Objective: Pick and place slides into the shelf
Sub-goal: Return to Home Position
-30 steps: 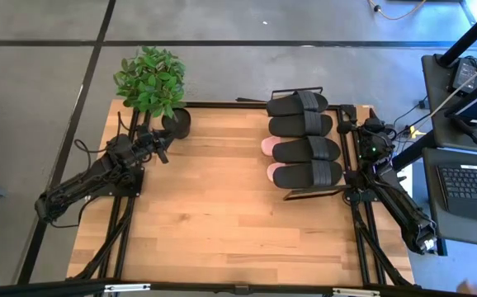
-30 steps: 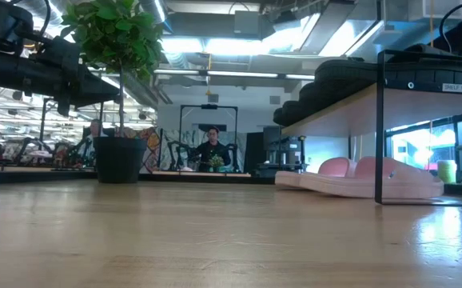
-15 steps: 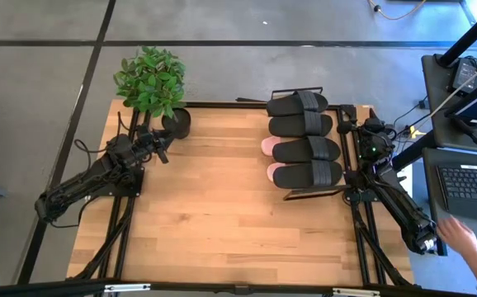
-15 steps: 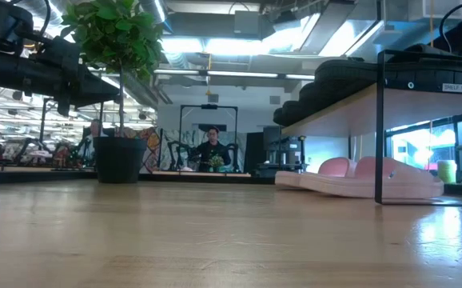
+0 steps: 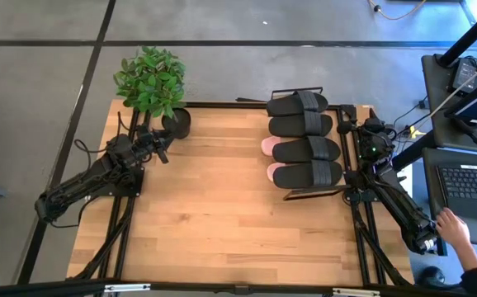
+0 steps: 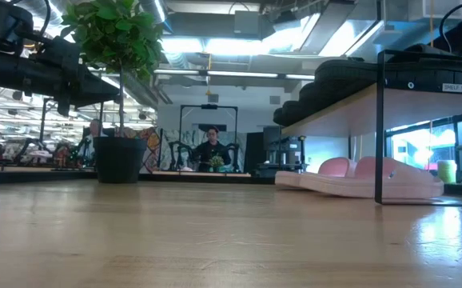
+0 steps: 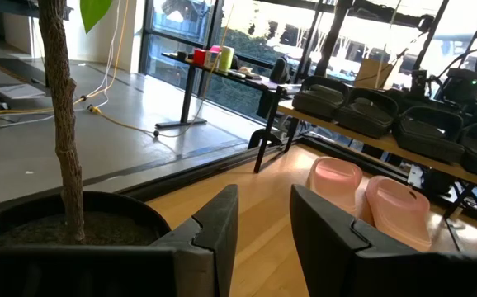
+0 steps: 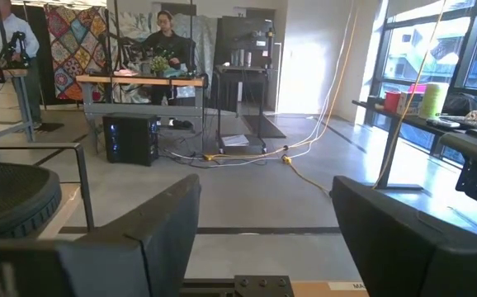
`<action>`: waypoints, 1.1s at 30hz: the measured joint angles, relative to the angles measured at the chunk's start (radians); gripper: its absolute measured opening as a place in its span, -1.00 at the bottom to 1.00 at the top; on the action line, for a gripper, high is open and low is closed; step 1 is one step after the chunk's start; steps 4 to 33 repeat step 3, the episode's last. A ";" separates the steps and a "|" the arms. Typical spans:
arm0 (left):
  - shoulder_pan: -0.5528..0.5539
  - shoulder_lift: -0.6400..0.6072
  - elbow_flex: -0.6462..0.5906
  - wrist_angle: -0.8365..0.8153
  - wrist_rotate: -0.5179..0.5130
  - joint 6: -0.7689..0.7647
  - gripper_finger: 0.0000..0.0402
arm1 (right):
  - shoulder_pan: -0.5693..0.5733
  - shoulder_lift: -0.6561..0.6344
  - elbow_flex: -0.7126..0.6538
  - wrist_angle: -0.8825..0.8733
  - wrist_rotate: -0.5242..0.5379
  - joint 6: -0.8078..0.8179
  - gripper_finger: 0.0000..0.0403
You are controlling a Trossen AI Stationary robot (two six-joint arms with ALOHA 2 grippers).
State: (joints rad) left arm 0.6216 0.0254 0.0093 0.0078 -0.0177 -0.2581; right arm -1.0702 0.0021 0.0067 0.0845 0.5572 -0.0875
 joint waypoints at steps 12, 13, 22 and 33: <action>0.000 0.000 0.000 0.000 0.000 0.000 -0.49 | 0.000 0.000 0.000 0.000 0.000 0.000 0.36; 0.000 0.000 0.000 0.000 0.000 0.000 -0.49 | 0.000 0.000 0.000 0.000 0.000 0.000 0.36; 0.000 0.000 0.000 0.000 0.000 0.000 -0.49 | 0.000 0.000 0.000 0.000 0.000 0.000 0.36; 0.000 0.000 0.000 0.000 0.000 0.000 -0.49 | 0.000 0.000 0.000 0.000 0.000 0.000 0.36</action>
